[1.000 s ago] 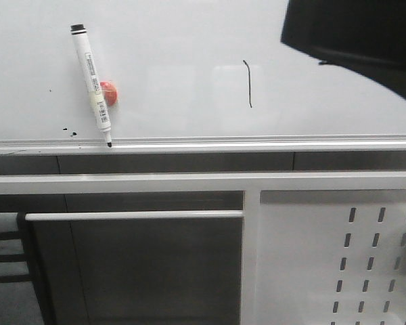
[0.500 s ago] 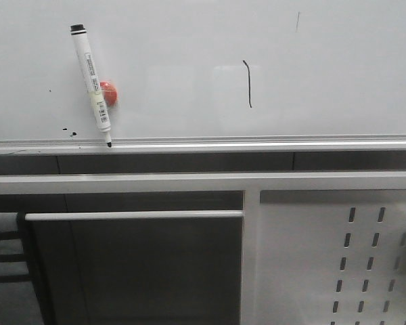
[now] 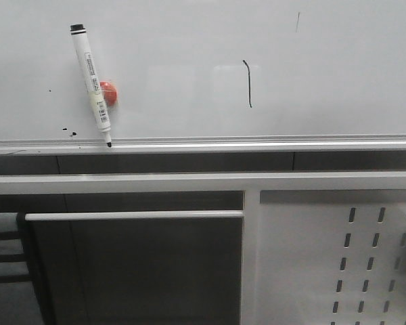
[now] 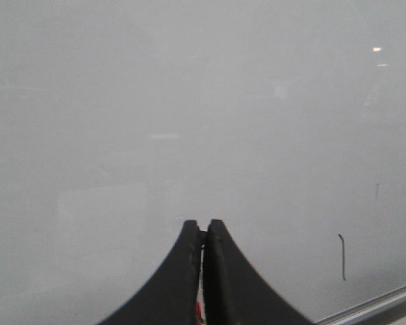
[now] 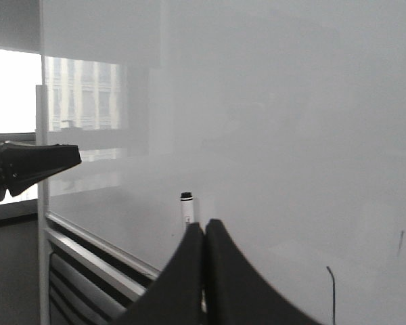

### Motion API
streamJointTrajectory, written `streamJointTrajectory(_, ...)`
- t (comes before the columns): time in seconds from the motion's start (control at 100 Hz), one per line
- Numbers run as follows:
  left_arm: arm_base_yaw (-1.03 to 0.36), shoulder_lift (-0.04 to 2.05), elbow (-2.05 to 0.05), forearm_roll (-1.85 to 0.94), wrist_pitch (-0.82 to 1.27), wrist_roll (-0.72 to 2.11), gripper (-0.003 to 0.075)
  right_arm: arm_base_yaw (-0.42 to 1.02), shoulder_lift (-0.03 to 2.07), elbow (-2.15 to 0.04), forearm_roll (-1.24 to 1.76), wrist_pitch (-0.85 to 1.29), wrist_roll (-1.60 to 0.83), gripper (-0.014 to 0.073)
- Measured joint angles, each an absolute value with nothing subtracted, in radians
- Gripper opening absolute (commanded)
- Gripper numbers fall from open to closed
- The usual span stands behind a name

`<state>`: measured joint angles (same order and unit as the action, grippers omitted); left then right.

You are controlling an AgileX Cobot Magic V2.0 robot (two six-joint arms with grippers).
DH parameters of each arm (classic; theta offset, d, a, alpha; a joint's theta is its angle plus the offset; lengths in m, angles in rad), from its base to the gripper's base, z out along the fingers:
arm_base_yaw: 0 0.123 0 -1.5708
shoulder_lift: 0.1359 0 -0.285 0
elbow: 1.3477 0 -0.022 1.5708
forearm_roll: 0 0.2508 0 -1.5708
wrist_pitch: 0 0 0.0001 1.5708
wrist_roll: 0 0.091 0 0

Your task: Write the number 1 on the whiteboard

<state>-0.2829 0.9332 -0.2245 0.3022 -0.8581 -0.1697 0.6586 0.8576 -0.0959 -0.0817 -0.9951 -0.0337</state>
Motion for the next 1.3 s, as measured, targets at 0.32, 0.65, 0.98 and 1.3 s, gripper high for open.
streamJointTrajectory(0.32, -0.283, 0.82, -0.43, 0.308, -0.432, -0.216, -0.0021, 0.659, 0.858, -0.195, 0.034, -0.884, -0.188, -0.0058)
streamJointTrajectory(0.65, -0.283, 0.43, -0.445, 0.336, -0.065, -0.22, -0.0021, 0.659, 0.65, -0.195, 0.114, -0.714, -0.342, -0.0058)
streamJointTrajectory(0.98, -0.283, 0.157, -0.44, 0.327, 0.186, -0.22, -0.0021, 0.659, 0.271, -0.249, 0.201, -0.309, -0.534, -0.0055)
streamJointTrajectory(1.3, -0.283, -0.004, -0.371, 0.238, 0.297, -0.22, -0.0021, 0.615, 0.022, -0.268, 0.22, -0.046, -0.59, -0.0055)
